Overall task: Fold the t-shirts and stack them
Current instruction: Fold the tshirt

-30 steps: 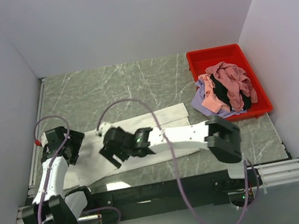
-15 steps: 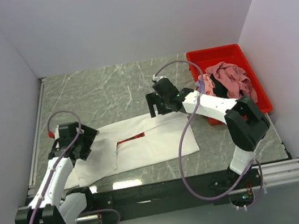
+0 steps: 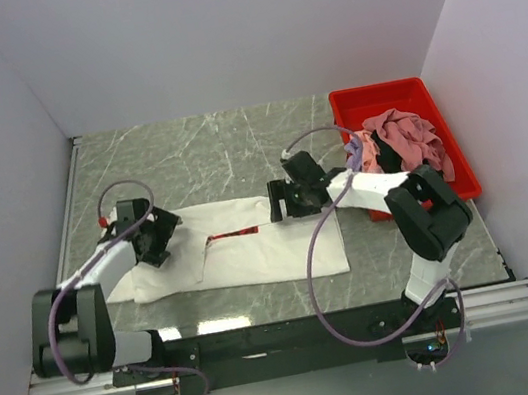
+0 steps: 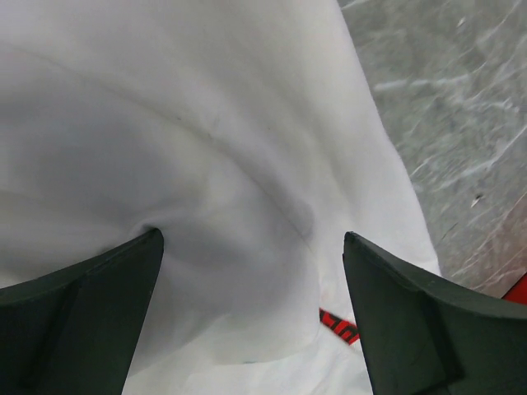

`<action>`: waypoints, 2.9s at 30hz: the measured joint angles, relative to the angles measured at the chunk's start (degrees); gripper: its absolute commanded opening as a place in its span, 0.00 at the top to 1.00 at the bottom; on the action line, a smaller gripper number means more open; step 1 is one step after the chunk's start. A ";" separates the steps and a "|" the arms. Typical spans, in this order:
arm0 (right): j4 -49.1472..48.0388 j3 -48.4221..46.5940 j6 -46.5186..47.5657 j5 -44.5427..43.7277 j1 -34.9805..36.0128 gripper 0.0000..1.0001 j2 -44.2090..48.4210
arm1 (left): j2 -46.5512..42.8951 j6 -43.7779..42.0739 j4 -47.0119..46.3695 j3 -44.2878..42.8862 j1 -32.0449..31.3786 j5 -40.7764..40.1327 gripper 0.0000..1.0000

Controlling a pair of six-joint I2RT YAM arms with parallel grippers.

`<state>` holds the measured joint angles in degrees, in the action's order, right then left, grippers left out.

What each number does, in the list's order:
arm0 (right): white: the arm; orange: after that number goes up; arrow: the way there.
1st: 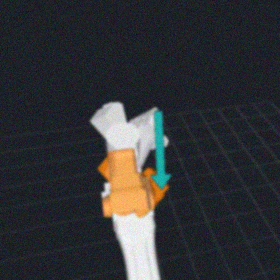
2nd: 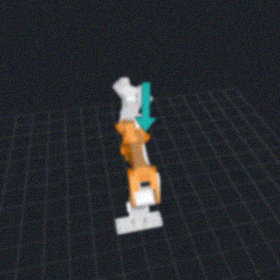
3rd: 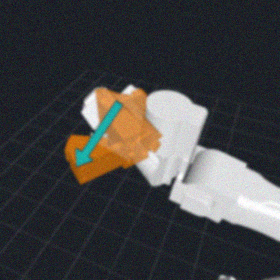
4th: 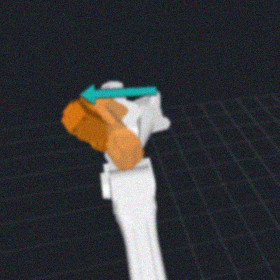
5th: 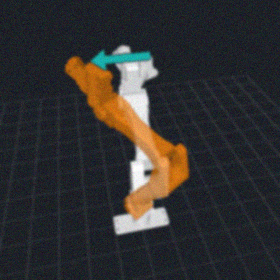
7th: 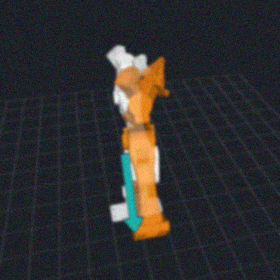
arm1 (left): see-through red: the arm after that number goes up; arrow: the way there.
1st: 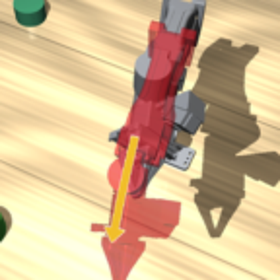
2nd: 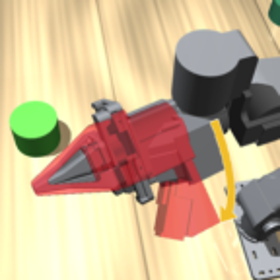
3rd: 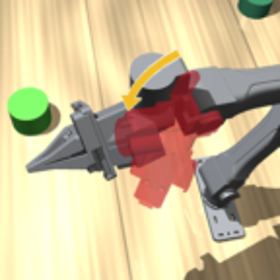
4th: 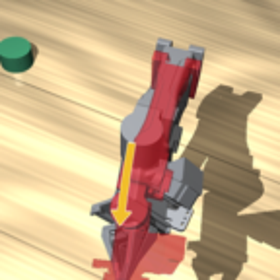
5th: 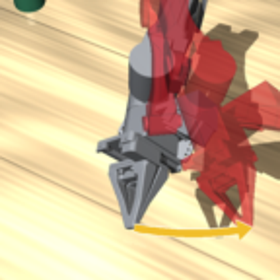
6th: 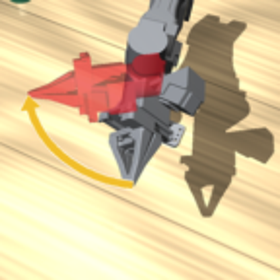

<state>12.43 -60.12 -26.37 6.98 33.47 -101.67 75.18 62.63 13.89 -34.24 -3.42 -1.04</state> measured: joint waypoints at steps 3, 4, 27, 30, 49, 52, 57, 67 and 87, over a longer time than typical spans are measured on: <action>-2.71 6.01 -0.85 2.03 0.04 0.11 4.35 | 8.15 -0.26 -0.74 -6.86 -0.79 0.00 0.01; -2.93 7.74 -1.09 2.73 0.11 0.11 5.70 | 11.08 -0.46 -0.79 -9.51 -1.36 -0.20 0.01; -3.43 19.06 -3.37 12.31 24.28 0.11 16.02 | 68.02 -1.55 15.98 -90.18 -20.50 3.02 0.01; -3.19 17.79 -2.82 11.93 24.83 0.11 14.86 | 68.46 -0.07 13.09 -89.88 -20.72 4.85 0.01; 8.24 9.27 -2.36 0.33 25.29 0.15 22.36 | 58.12 -2.40 13.22 -80.50 -20.37 -0.52 0.00; 9.25 10.75 -2.80 0.28 26.47 0.18 23.39 | 48.43 -4.46 13.62 -73.85 -20.17 -2.21 0.01; 11.69 11.80 -4.92 -0.20 30.73 0.25 22.49 | 24.57 -6.10 9.77 -54.80 -20.20 -6.99 0.01; 14.60 9.73 -9.03 -3.10 37.64 0.43 11.89 | -10.03 -0.11 11.30 -10.73 -22.43 -12.98 0.01; 18.82 7.52 -12.41 -9.16 39.67 0.57 9.44 | -22.32 9.73 18.75 6.05 -30.10 -9.09 0.01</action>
<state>31.24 -52.60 -38.79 -2.17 73.14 -92.23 52.86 72.36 32.64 -28.18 -33.52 -10.13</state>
